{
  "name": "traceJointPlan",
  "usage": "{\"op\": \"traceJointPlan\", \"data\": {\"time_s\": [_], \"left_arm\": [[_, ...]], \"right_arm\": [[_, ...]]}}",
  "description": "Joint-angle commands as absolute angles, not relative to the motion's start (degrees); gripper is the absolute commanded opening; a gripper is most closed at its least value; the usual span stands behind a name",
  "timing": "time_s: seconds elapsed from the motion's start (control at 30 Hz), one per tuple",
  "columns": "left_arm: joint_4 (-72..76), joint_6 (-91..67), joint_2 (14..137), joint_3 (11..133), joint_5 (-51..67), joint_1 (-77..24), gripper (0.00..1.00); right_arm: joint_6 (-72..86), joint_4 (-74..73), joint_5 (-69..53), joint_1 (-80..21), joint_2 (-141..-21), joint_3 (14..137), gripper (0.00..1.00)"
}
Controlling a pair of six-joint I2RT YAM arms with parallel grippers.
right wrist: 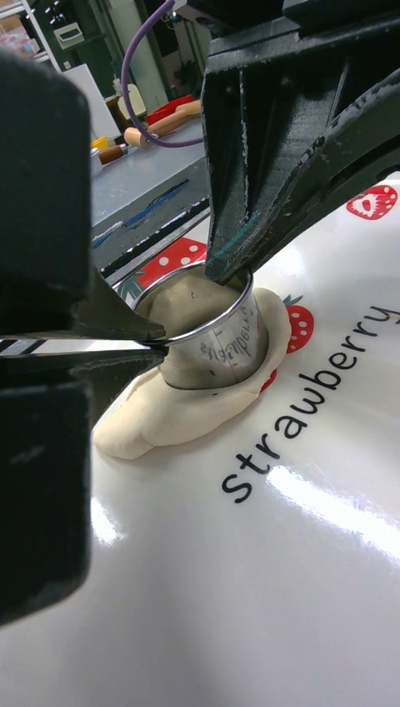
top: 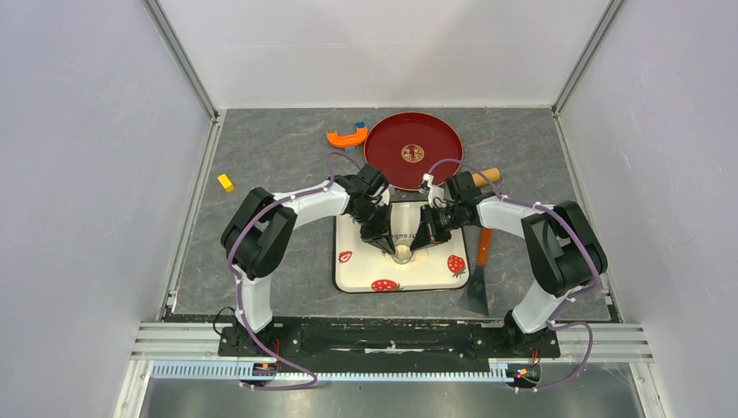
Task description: Roll out the dumpling wrappers from the dough
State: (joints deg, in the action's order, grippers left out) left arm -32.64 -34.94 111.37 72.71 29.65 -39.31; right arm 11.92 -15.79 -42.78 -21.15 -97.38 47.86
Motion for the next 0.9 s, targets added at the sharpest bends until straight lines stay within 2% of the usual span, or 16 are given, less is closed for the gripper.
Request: {"op": "traceJointPlan", "data": {"time_s": [0.0,0.87], "left_arm": [[-34.36,-34.91,116.61,69.9,20.39,-40.25,0.02],[-31.21,-38.07,116.92,63.89,16.55,-42.05,0.02]], "right_arm": [[4.33,-22.05,-27.04,-22.74,-102.46,44.74,0.0],[0.69,-26.62,-19.48,-24.54,-103.84,43.11,0.0]]}}
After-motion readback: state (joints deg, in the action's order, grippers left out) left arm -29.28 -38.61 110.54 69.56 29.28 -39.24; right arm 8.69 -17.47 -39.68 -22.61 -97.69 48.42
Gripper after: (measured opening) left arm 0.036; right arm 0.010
